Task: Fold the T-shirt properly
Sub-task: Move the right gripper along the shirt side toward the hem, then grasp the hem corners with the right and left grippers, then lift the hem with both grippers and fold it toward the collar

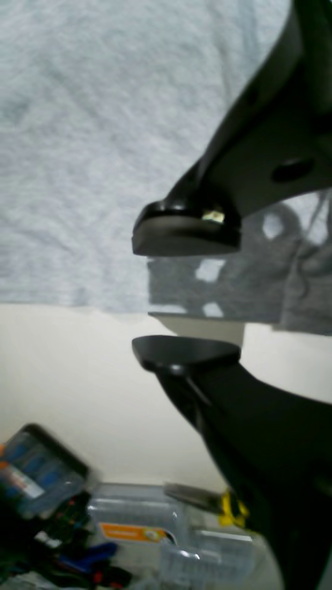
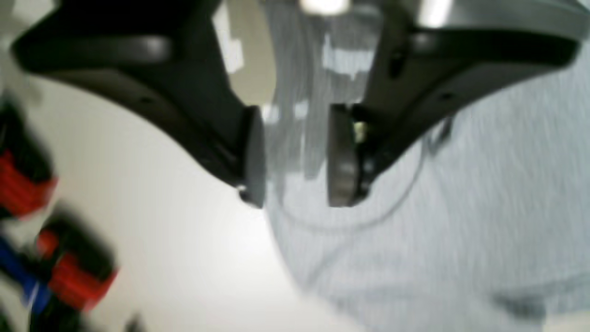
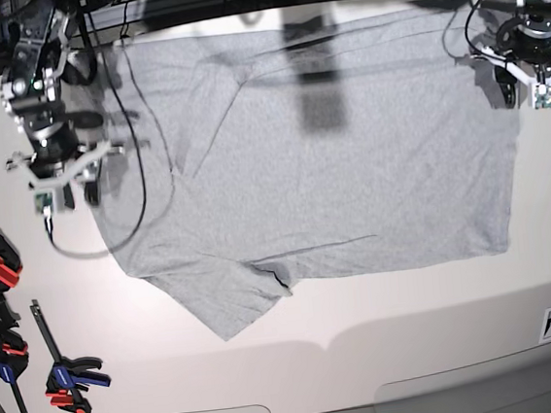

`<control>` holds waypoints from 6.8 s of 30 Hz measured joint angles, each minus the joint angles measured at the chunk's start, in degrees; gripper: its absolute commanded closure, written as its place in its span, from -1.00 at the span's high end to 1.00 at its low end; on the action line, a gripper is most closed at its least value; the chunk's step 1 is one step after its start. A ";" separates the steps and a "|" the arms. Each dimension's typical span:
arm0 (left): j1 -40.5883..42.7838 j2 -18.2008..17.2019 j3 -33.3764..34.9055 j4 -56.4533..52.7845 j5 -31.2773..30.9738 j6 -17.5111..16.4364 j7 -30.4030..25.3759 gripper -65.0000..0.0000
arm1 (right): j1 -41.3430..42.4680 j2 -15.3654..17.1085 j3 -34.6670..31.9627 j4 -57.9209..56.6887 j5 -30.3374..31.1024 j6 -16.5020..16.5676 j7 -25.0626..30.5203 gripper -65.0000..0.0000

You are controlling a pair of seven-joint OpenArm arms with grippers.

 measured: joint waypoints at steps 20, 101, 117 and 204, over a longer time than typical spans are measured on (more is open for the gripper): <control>0.35 0.00 0.04 0.00 -0.07 0.20 1.20 -0.19 | 65.96 17.81 -12.79 -102.75 -6.73 14.56 10.23 0.02; -6.60 -0.76 0.07 -5.64 -5.18 -0.11 0.92 -0.21 | 59.19 9.33 -27.98 -104.78 10.56 11.34 15.58 -1.00; -71.34 -14.95 -0.07 -92.54 -22.95 -13.73 -6.45 -0.25 | 59.19 9.33 -27.98 -104.80 10.75 13.97 14.91 -1.00; -69.81 -11.06 -0.11 -102.53 -44.33 -30.42 17.86 -1.00 | 34.21 7.32 -9.31 -44.19 24.35 18.82 -21.90 -1.00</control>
